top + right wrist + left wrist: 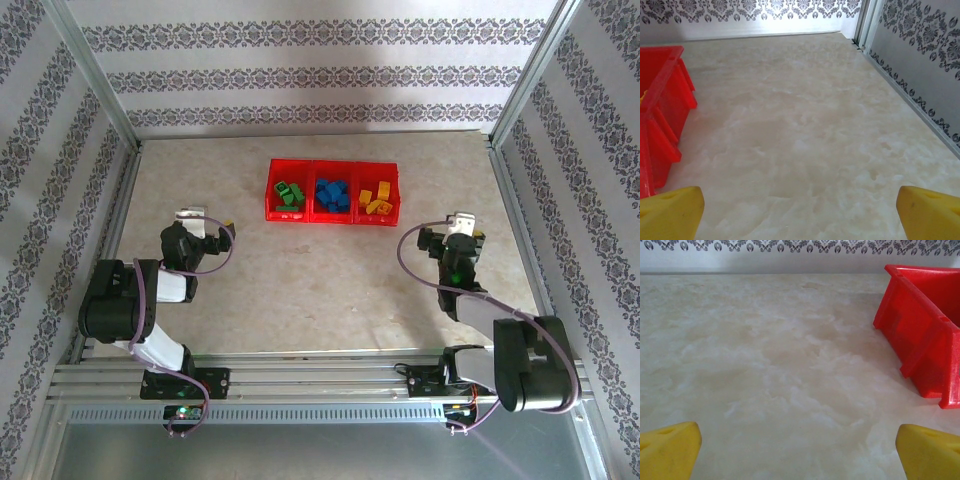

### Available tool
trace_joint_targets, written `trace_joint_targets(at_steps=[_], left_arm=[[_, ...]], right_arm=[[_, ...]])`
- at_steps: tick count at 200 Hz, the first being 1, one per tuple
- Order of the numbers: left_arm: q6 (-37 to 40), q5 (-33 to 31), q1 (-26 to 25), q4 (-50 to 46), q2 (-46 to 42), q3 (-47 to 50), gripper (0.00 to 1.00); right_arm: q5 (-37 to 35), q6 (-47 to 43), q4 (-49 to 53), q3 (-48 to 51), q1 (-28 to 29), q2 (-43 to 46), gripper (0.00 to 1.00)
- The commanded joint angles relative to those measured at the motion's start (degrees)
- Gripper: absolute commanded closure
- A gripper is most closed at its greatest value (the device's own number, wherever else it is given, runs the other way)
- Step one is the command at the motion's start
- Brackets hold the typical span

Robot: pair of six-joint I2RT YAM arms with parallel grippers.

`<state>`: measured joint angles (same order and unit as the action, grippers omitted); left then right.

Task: Sort the legos into containers by color
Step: Reset both arms

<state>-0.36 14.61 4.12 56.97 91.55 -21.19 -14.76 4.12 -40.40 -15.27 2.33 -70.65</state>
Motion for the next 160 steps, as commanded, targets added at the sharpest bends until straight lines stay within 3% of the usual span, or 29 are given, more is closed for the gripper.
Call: trace_joint_targets(at_steps=[1, 89, 118, 160], left_arm=[[1.17, 1.21, -0.43, -0.52, -0.14, -0.08, 0.00], [1.24, 1.44, -0.43, -0.64, -0.10, -0.08, 0.00], [1.22, 1.39, -0.43, -0.65, -0.12, -0.08, 0.00], [1.28, 1.39, -0.43, -0.68, -0.14, -0.08, 0.00]], right_arm=[[2.67, -0.69, -7.59, -1.34, -0.66, -3.42, 0.02], [6.44, -0.83, -14.43, -4.10, -0.83, -16.43, 0.02], [8.27, -1.12, -13.65, -5.32, -1.01, -16.26, 0.02], [16.21, -2.77, -12.42, -6.53, -1.82, -16.44, 0.02]])
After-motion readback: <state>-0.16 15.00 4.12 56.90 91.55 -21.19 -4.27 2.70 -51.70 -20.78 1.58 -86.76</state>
